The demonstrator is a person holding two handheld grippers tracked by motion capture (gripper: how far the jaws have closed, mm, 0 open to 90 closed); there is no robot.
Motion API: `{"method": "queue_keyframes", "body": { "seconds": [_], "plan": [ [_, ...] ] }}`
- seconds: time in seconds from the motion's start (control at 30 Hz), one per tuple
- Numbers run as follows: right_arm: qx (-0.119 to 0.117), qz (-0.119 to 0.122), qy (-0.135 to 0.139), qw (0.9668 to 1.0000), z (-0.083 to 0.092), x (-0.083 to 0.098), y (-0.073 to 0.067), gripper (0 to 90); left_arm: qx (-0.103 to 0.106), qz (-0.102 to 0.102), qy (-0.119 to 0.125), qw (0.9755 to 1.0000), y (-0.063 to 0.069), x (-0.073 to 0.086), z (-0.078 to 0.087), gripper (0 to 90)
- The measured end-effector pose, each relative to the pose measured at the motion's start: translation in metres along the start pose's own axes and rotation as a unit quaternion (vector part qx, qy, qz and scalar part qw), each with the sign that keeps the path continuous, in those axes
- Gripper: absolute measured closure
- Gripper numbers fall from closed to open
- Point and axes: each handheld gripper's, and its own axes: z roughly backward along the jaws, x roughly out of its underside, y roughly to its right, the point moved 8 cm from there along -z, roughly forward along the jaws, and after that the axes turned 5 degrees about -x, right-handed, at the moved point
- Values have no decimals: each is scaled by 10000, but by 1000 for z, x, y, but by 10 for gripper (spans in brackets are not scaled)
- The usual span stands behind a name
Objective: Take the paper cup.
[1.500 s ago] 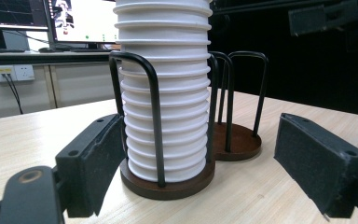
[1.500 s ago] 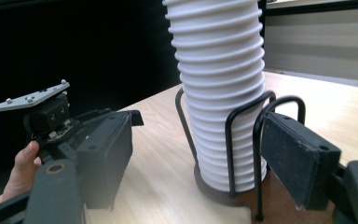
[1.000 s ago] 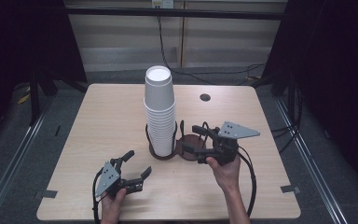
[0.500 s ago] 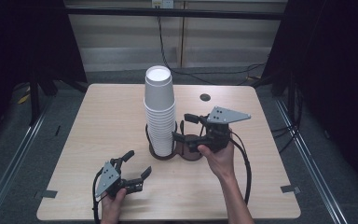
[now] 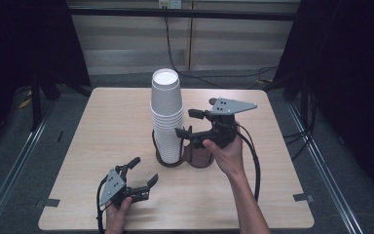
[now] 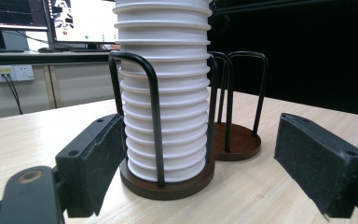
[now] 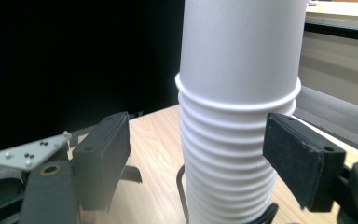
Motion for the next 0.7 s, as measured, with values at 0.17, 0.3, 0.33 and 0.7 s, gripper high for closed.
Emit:
{"method": "queue_keyframes", "body": {
  "seconds": [0.17, 0.3, 0.33, 0.7],
  "plan": [
    [0, 36, -50, 10000, -2, -14, 4, 198, 19, 0, -6, 10000, 0, 0, 0, 157],
    [-11, 50, -155, 9999, -6, -22, 9, 162, 19, 0, -3, 10000, 0, 0, 0, 157],
    [-19, 59, -220, 9997, -9, -26, 11, 156, 19, -1, -4, 10000, 0, 0, 0, 157],
    [17, 172, -427, 9989, -20, -47, 18, 146, 33, 58, 2, 10000, 1, 0, 0, 157]
  ]
}}
